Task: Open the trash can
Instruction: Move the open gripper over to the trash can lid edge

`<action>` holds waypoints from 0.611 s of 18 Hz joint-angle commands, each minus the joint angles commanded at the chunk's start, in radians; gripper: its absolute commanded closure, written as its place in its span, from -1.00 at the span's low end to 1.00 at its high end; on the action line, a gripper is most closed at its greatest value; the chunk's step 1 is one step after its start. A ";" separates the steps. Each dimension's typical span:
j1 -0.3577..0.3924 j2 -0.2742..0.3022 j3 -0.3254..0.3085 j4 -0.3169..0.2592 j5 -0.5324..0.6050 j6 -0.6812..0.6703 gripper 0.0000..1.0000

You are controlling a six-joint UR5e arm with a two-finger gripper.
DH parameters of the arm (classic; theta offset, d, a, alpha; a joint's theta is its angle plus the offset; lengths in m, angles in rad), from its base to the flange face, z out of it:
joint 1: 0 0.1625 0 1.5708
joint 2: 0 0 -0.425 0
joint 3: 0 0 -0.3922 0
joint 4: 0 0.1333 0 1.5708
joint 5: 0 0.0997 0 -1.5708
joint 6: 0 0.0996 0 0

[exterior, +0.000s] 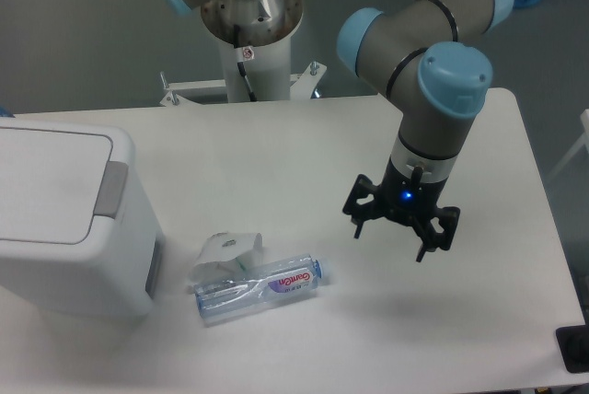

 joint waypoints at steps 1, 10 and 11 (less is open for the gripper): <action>-0.020 0.002 0.000 -0.003 -0.023 -0.026 -1.00; -0.115 0.121 -0.017 -0.017 -0.160 -0.236 -1.00; -0.121 0.141 -0.018 -0.037 -0.167 -0.259 -1.00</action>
